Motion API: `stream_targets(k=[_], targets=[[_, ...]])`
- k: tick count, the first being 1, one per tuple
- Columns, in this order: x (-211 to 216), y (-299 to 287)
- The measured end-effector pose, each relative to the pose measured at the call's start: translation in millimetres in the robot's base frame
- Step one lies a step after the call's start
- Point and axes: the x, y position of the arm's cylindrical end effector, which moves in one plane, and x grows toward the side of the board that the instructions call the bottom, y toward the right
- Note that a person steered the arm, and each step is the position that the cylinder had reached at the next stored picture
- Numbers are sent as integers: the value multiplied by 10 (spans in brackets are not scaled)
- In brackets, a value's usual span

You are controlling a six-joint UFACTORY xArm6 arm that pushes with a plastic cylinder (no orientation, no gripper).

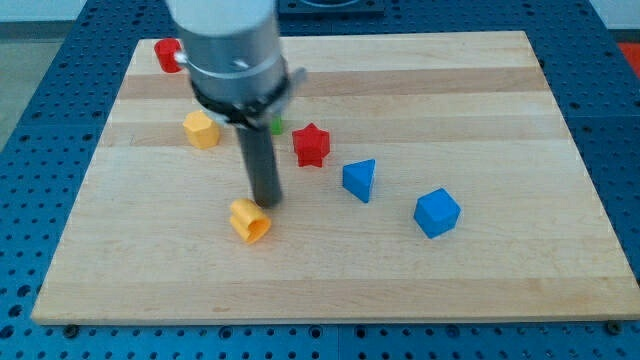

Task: Move yellow heart towards bottom right

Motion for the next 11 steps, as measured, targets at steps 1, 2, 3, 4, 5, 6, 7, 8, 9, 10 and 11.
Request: stream_targets(k=[1, 2, 3, 4, 5, 6, 7, 8, 9, 10, 11], targets=[[-97, -261], [-61, -672], [191, -670], [363, -63], [363, 818], [191, 653], [-80, 919], [132, 1260], [336, 1522], [376, 1110], [477, 892]])
